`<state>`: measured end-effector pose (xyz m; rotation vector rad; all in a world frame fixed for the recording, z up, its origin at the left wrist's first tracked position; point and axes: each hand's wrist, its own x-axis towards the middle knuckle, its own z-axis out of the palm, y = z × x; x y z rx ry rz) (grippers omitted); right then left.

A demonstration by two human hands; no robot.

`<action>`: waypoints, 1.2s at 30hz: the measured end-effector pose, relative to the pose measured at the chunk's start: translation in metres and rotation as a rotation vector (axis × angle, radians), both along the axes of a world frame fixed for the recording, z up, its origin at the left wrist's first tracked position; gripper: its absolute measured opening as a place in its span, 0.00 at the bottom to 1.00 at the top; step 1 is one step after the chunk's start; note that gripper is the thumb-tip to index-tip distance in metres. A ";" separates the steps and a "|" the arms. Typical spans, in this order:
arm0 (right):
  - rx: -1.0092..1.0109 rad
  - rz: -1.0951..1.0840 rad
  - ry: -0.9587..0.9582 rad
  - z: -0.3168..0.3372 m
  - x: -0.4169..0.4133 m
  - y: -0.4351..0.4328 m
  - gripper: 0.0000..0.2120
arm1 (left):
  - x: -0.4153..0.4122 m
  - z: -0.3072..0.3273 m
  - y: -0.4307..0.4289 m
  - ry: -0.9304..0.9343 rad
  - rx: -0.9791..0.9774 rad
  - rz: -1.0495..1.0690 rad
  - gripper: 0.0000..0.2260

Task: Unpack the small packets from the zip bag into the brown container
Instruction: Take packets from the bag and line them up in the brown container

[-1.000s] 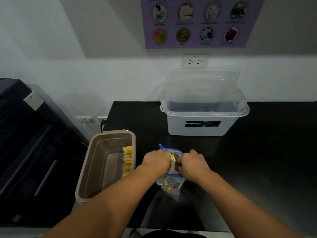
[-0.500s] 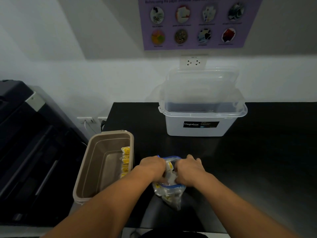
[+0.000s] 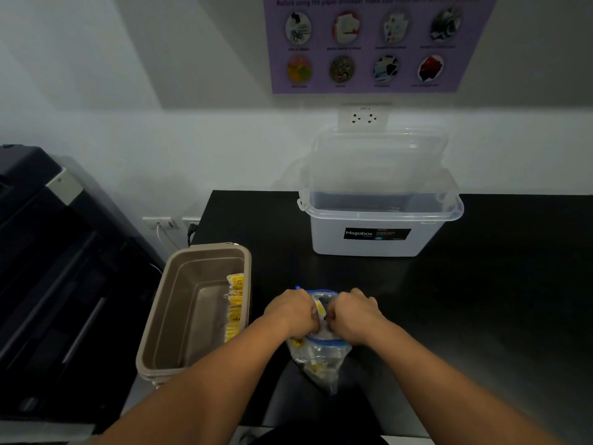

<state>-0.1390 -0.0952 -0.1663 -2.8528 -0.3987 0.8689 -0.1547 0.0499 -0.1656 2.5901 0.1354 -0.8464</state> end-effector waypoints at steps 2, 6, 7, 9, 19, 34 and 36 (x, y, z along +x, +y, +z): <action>0.068 -0.020 -0.035 0.005 0.000 -0.002 0.07 | 0.000 0.003 0.004 -0.046 -0.079 0.058 0.04; 0.355 -0.213 -0.015 0.010 0.010 -0.009 0.09 | -0.001 0.014 0.014 -0.098 -0.268 0.202 0.11; 0.413 -0.258 -0.006 0.013 0.011 -0.010 0.08 | -0.001 0.018 0.015 -0.118 -0.295 0.228 0.12; 0.531 -0.356 0.028 0.017 0.014 -0.012 0.07 | 0.002 0.024 0.018 -0.169 -0.322 0.275 0.12; 0.608 -0.436 0.112 0.019 0.016 -0.002 0.06 | 0.003 0.053 0.037 -0.276 -0.468 0.306 0.09; -0.086 -0.260 -0.011 0.000 0.013 0.032 0.08 | -0.019 0.095 0.089 -0.515 -0.327 0.289 0.03; -0.073 -0.273 -0.024 0.000 0.013 0.030 0.07 | -0.020 0.099 0.101 -0.540 -0.314 0.328 0.04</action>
